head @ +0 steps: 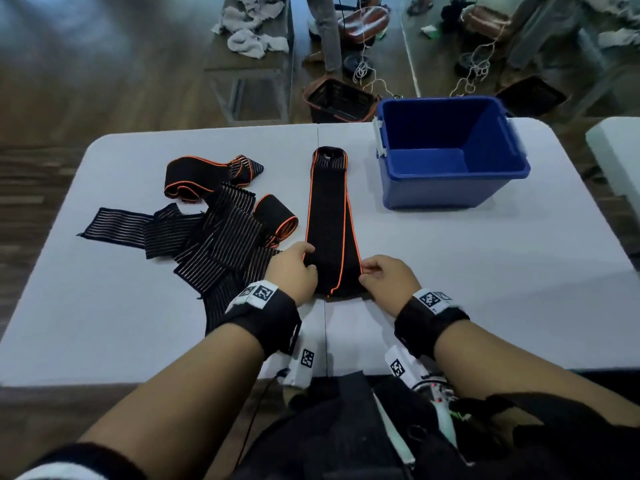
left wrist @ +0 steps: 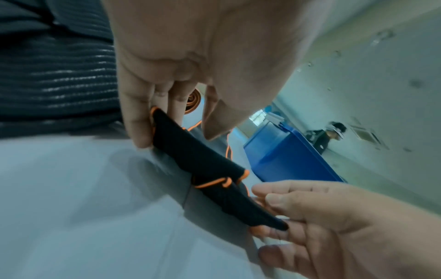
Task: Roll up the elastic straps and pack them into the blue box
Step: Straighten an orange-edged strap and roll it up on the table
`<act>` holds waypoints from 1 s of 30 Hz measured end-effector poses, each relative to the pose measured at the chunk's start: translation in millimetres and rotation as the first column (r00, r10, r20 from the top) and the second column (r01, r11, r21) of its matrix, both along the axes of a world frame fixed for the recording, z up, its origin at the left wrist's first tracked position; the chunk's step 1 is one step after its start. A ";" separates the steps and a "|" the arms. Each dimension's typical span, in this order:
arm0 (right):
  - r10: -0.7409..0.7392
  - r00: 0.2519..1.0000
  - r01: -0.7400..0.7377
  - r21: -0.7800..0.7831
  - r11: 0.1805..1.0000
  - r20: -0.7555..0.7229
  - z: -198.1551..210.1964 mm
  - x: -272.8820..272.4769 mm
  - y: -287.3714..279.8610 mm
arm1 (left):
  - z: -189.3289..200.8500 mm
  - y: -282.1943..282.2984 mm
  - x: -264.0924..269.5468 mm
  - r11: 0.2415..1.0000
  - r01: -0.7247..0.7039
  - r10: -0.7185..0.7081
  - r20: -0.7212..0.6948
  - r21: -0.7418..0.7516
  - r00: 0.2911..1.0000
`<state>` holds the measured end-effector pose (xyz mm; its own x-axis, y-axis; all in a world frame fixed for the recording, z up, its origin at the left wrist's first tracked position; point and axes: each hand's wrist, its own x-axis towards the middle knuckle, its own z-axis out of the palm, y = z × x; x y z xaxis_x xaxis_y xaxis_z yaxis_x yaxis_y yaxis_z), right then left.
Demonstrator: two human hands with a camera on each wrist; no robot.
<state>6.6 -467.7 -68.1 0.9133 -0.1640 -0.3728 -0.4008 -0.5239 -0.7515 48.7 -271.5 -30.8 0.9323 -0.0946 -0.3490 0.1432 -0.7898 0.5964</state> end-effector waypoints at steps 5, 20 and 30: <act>-0.006 1.000 0.006 0.065 0.998 0.007 0.1 -3.4 -2.6 | -0.3 -5.2 -13.1 0.982 -0.130 0.121 -0.073 -0.136 0.990; -0.014 0.998 0.023 0.185 0.982 -0.053 13.6 -18.4 -3.7 | -2.9 -1.0 -30.5 0.923 -0.212 0.167 -0.164 -0.320 0.972; 0.480 0.876 -0.473 -0.283 0.834 -0.048 20.2 -25.9 -3.9 | -10.1 14.3 -38.8 0.952 0.305 -0.306 -0.016 -0.019 0.952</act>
